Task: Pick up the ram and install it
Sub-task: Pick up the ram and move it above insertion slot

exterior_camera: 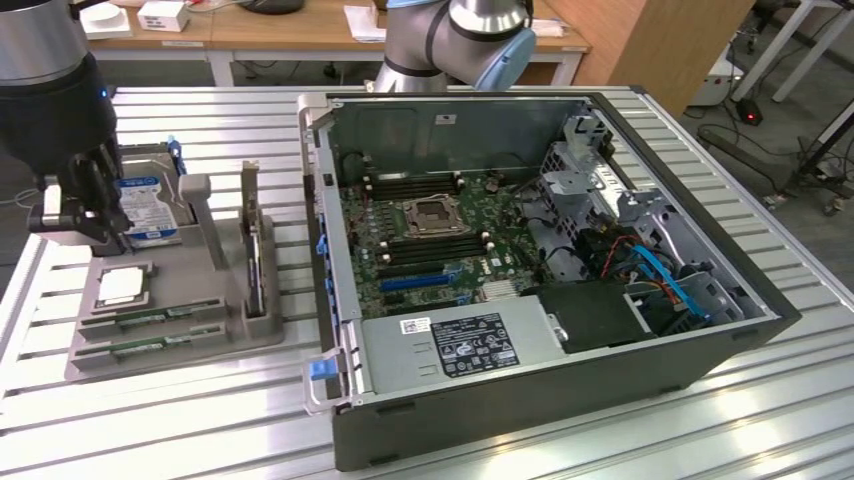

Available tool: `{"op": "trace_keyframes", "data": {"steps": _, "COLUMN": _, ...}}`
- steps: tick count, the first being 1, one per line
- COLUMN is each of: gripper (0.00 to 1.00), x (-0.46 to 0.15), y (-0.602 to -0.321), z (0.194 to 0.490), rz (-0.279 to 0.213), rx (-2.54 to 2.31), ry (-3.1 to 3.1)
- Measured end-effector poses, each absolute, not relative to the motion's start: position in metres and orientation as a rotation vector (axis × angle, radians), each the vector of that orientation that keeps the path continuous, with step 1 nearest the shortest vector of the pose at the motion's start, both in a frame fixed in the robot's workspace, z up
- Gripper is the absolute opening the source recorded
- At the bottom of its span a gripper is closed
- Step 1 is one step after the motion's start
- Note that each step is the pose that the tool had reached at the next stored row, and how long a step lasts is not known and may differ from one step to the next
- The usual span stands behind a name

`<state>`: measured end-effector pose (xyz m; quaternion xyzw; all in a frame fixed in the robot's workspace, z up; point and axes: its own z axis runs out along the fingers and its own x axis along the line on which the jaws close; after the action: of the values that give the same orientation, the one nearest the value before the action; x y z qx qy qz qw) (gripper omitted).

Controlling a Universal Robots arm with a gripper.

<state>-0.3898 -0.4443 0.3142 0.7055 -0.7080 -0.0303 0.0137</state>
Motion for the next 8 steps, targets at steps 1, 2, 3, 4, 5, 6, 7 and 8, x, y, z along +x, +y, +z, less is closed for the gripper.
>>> {"op": "trace_keyframes", "data": {"steps": 1, "gripper": 0.35, "x": -0.3898, "y": -0.4443, "z": 0.3142, "rz": -0.094, "rx": 2.201, "ry": -2.201}}
{"op": "trace_keyframes", "data": {"steps": 2, "gripper": 0.35, "x": -0.3897, "y": -0.4443, "z": 0.3142, "rz": -0.094, "rx": 2.207, "ry": -2.195}}
{"op": "trace_keyframes", "data": {"steps": 3, "gripper": 0.35, "x": -0.3897, "y": -0.4444, "z": 0.3142, "rz": -0.094, "rx": 2.213, "ry": -2.188}}
{"op": "trace_keyframes", "data": {"steps": 4, "gripper": 0.35, "x": -0.3897, "y": -0.4444, "z": 0.3142, "rz": -0.094, "rx": 2.219, "ry": -2.182}}
{"op": "trace_keyframes", "data": {"steps": 5, "gripper": 0.35, "x": -0.3897, "y": -0.4444, "z": 0.3142, "rz": -0.094, "rx": 2.223, "ry": -2.178}}
{"op": "trace_keyframes", "data": {"steps": 6, "gripper": 0.35, "x": -0.3897, "y": -0.4444, "z": 0.3142, "rz": -0.094, "rx": 2.223, "ry": -2.178}}
{"op": "trace_keyframes", "data": {"steps": 7, "gripper": 0.35, "x": -0.3897, "y": -0.4443, "z": 0.3142, "rz": -0.094, "rx": 2.223, "ry": -2.178}}
{"op": "trace_keyframes", "data": {"steps": 8, "gripper": 0.35, "x": -0.3897, "y": -0.4443, "z": 0.3141, "rz": -0.094, "rx": 2.223, "ry": -2.178}}
